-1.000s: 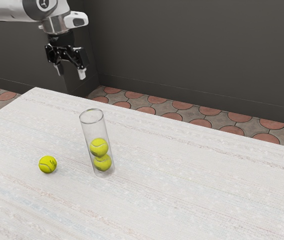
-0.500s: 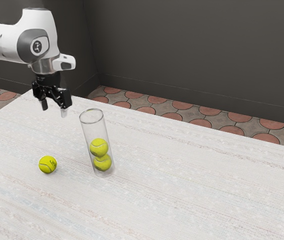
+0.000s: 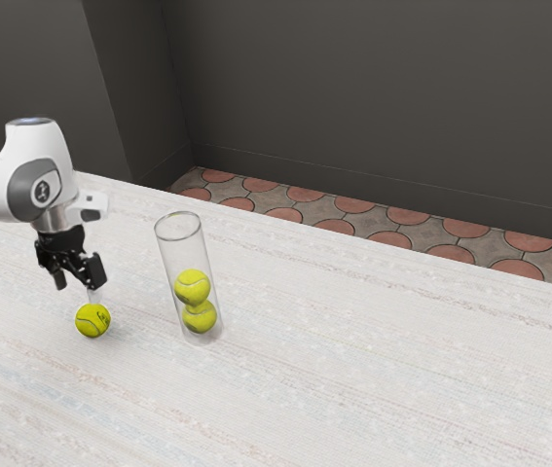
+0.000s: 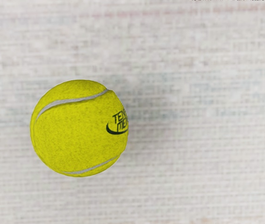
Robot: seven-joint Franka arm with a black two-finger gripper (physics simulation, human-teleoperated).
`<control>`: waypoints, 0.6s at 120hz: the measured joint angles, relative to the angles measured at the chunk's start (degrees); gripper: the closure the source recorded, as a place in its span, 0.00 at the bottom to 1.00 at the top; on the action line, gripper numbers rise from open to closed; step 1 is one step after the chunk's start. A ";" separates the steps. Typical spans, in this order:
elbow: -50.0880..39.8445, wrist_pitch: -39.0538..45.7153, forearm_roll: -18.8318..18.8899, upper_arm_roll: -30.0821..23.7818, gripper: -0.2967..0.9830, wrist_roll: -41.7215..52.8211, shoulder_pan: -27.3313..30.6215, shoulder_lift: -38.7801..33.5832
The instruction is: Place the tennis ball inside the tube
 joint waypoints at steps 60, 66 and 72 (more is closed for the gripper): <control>-3.19 12.57 0.71 1.44 0.23 5.14 0.99 5.07; -3.06 13.16 -0.10 1.54 0.23 5.58 1.10 6.17; -2.97 13.62 -0.71 1.58 0.23 5.98 1.16 7.06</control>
